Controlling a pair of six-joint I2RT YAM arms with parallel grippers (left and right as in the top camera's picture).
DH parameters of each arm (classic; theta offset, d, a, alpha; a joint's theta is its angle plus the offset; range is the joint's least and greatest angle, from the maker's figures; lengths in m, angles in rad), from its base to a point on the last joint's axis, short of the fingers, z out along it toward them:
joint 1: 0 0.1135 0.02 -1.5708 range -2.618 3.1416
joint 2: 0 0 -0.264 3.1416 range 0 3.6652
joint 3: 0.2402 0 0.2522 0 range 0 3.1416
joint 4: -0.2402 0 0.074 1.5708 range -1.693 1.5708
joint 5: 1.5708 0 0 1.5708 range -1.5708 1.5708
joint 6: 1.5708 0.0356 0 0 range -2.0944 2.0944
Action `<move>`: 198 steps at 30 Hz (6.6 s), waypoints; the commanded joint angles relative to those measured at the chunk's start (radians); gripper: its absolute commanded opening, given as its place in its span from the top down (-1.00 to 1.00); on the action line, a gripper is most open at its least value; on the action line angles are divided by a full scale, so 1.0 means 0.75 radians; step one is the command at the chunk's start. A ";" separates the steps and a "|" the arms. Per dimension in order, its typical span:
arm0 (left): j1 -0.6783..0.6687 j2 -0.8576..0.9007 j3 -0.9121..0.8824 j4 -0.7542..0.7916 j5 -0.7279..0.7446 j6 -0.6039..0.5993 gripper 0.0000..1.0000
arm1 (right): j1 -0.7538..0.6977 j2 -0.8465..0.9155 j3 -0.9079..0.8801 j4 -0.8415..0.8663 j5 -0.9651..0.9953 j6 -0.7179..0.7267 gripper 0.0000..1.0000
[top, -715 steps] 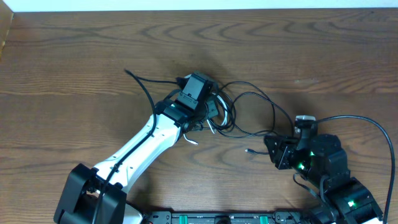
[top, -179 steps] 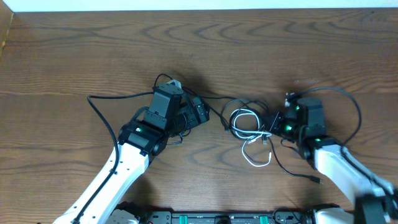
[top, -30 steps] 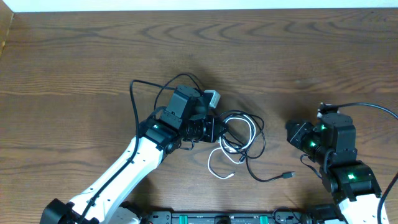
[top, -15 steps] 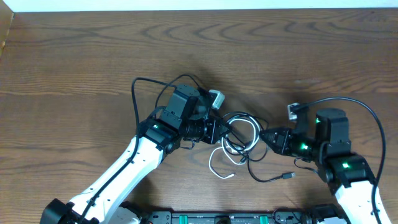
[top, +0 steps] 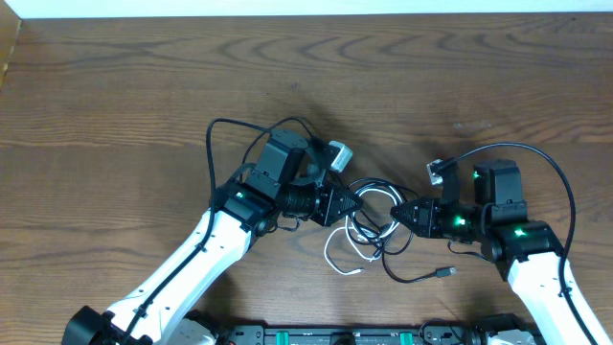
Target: Untangle cables
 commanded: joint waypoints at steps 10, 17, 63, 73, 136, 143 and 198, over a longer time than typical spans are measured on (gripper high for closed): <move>0.005 -0.011 -0.002 -0.004 0.046 0.047 0.84 | -0.075 -0.193 0.018 -0.145 -0.063 -0.113 0.53; 0.005 -0.011 -0.002 -0.003 0.102 0.060 0.85 | -0.083 -0.219 0.018 -0.186 -0.035 -0.136 0.56; 0.005 -0.011 -0.002 0.069 0.349 0.096 0.84 | -0.083 -0.215 0.018 -0.122 -0.352 -0.138 0.83; 0.005 -0.011 -0.002 0.224 0.571 0.090 0.84 | -0.081 -0.195 0.017 -0.122 -0.328 -0.181 0.63; 0.054 -0.011 -0.002 0.162 0.365 0.034 0.84 | -0.081 -0.098 0.015 -0.124 -0.221 -0.205 0.78; 0.054 -0.011 -0.002 0.161 0.345 0.036 0.84 | -0.081 -0.087 0.015 -0.125 -0.241 -0.206 0.98; -0.117 0.092 -0.003 0.089 -0.440 -0.113 -0.15 | -0.083 -0.086 0.015 0.135 -0.572 -0.150 0.98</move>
